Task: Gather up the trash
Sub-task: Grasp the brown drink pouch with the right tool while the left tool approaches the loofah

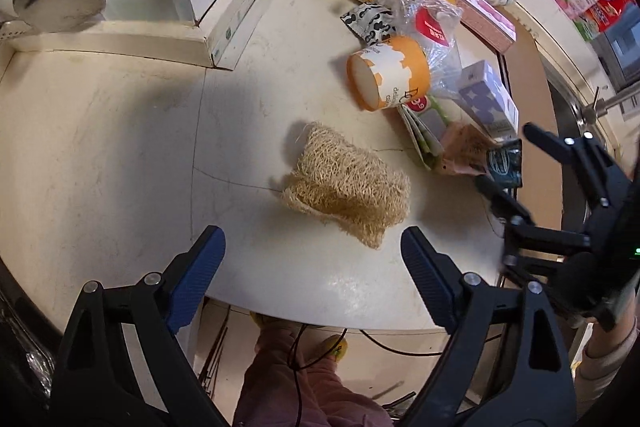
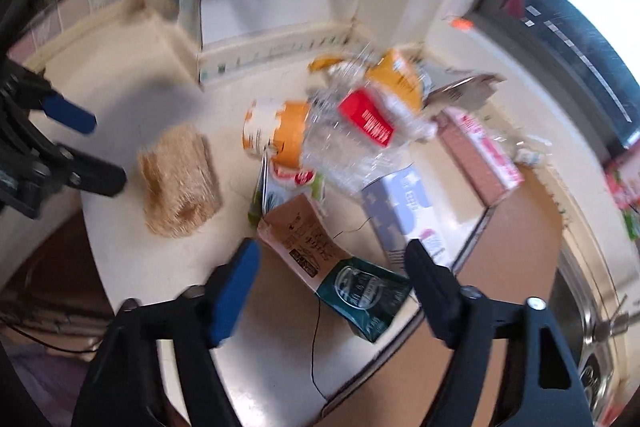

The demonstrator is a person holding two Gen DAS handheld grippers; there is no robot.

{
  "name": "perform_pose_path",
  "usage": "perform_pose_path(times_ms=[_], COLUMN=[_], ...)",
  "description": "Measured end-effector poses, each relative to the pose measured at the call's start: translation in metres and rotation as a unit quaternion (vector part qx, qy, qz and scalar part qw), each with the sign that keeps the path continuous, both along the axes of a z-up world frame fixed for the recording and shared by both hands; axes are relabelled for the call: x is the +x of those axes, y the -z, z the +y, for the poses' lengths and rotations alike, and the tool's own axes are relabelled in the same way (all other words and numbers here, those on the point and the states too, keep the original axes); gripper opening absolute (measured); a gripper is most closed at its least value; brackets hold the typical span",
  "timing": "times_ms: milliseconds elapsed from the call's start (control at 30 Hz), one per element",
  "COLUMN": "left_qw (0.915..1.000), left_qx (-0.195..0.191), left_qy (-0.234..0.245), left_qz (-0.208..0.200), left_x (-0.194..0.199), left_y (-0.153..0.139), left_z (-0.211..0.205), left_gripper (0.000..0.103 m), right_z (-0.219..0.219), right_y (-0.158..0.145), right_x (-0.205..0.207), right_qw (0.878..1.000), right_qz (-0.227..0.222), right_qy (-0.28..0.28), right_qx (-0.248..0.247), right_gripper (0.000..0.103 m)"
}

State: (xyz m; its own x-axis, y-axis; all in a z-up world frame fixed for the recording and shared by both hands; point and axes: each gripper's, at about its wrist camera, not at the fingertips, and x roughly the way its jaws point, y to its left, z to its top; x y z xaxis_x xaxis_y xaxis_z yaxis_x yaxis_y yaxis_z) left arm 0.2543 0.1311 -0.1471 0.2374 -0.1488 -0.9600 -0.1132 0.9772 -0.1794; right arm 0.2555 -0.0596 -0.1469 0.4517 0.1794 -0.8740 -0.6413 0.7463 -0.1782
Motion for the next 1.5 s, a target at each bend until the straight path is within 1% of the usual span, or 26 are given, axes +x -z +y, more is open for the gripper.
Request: perform_pose_path(times_ms=[200, 233, 300, 333, 400, 433, 567, 667, 800, 900, 1000, 1033, 1100, 1167, 1200, 1300, 1433, 1500], left_qw=[0.9989, 0.9986, 0.998, 0.9976, 0.9963, 0.9954, 0.9903, 0.9875, 0.9849, 0.9816, 0.979, 0.9787, 0.9784, 0.9787, 0.9787, 0.9804, 0.9848, 0.9869], left_qx=[-0.028, -0.031, -0.03, -0.028, -0.023, -0.023, -0.044, -0.05, -0.043, -0.037, -0.027, -0.024, -0.014, -0.006, -0.005, -0.005, 0.016, 0.026], left_qy=[-0.033, -0.039, -0.051, -0.058, -0.078, -0.089, -0.128, -0.146, -0.164, -0.183, -0.196, -0.198, -0.199, -0.198, -0.199, -0.192, -0.171, -0.159], left_qz=[0.015, 0.018, 0.022, 0.024, 0.028, 0.029, 0.034, 0.033, 0.036, 0.04, 0.048, 0.05, 0.054, 0.054, 0.051, 0.044, 0.025, 0.015], left_x=[0.008, 0.009, 0.009, 0.009, 0.009, 0.009, 0.011, 0.013, 0.02, 0.026, 0.03, 0.03, 0.03, 0.029, 0.027, 0.023, 0.02, 0.017], left_y=[0.0, 0.001, 0.001, 0.001, 0.002, 0.003, 0.006, 0.009, 0.018, 0.025, 0.031, 0.034, 0.039, 0.042, 0.042, 0.043, 0.034, 0.03], left_z=[0.009, 0.01, 0.012, 0.012, 0.013, 0.013, 0.012, 0.009, 0.001, -0.002, -0.007, -0.009, -0.013, -0.016, -0.018, -0.023, -0.035, -0.041], left_gripper=[0.088, 0.088, 0.088, 0.088, 0.088, 0.088, 0.088, 0.088, 0.088, 0.088, 0.088, 0.088, 0.088, 0.086, 0.083, 0.072, 0.055, 0.05], right_z=[0.012, 0.016, 0.02, 0.022, 0.023, 0.022, 0.01, -0.005, -0.028, -0.039, -0.049, -0.052, -0.059, -0.063, -0.063, -0.066, -0.066, -0.067], right_y=[0.029, 0.035, 0.042, 0.046, 0.048, 0.048, 0.039, 0.031, 0.022, 0.012, 0.005, 0.003, 0.002, 0.002, 0.003, 0.002, 0.002, 0.001], right_x=[0.017, 0.018, 0.017, 0.018, 0.018, 0.018, 0.023, 0.029, 0.029, 0.021, 0.012, 0.009, 0.003, -0.004, -0.007, -0.014, -0.014, -0.014], right_qw=[0.999, 0.998, 0.997, 0.997, 0.996, 0.997, 0.998, 0.996, 0.99, 0.986, 0.983, 0.981, 0.974, 0.971, 0.971, 0.968, 0.967, 0.965], right_qz=[0.025, 0.028, 0.032, 0.033, 0.035, 0.041, 0.054, 0.067, 0.084, 0.087, 0.077, 0.08, 0.103, 0.109, 0.107, 0.11, 0.111, 0.114], right_qy=[-0.023, -0.027, -0.035, -0.035, -0.03, -0.026, 0.02, 0.059, 0.11, 0.131, 0.151, 0.159, 0.176, 0.187, 0.189, 0.196, 0.201, 0.203], right_qx=[-0.036, -0.043, -0.057, -0.066, -0.07, -0.062, -0.036, -0.006, 0.038, 0.059, 0.064, 0.071, 0.097, 0.101, 0.101, 0.112, 0.115, 0.119], right_gripper=[0.072, 0.071, 0.064, 0.057, 0.048, 0.041, 0.038, 0.036, 0.036, 0.035, 0.035, 0.03, 0.03, 0.03, 0.03, 0.03, 0.03, 0.03])
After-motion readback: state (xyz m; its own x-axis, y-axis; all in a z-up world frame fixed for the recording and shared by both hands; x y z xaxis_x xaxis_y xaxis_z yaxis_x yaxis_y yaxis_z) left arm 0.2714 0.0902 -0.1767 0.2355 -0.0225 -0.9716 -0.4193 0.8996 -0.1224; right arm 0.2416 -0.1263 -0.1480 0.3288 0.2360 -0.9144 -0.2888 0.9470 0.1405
